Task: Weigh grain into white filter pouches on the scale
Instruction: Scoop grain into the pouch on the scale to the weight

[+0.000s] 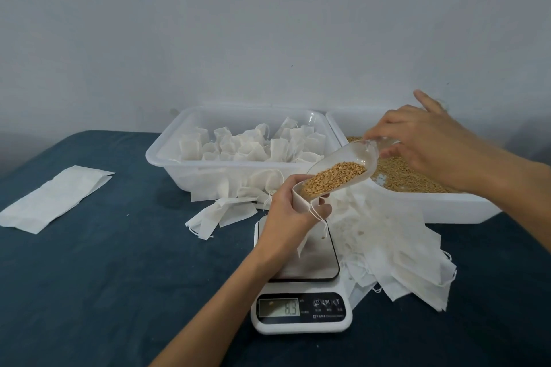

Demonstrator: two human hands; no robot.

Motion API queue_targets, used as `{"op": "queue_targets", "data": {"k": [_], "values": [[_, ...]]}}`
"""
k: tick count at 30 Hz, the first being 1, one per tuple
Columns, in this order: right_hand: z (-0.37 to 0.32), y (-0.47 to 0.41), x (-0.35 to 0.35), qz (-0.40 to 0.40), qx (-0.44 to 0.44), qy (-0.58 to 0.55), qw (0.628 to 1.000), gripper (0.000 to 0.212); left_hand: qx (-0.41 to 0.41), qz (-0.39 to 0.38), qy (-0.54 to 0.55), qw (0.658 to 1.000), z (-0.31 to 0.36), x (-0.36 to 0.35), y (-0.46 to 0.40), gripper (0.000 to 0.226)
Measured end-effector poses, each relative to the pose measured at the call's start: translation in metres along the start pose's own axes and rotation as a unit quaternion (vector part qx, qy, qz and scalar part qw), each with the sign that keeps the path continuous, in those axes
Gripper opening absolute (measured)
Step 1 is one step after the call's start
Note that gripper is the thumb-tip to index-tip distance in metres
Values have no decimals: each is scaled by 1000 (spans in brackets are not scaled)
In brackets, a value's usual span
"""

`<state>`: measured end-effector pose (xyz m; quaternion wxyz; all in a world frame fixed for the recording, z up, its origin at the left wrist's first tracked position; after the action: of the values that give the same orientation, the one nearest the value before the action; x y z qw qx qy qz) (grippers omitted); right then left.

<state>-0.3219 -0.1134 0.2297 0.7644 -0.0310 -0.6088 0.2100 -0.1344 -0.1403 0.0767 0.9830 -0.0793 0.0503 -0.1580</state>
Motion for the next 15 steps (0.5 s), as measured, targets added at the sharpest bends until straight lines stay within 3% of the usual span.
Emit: {"op": "queue_targets", "data": {"k": [15], "values": [[-1,0,-3,-9,-4,11,1000,35,-6,-1,-2,1000,-2,0,-1,50]]}}
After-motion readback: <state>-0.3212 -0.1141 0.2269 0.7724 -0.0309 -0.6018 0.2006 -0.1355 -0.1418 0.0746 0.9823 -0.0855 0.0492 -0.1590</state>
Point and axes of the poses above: each hand's wrist, its own y-axis away from the middle knuckle, its own x-axis out of the back of the hand, z = x × y, the point moved 7 cm from there along -y, towards the middle knuckle, and after that the axes turned 4 degrees about y, right-handed, at the moved point
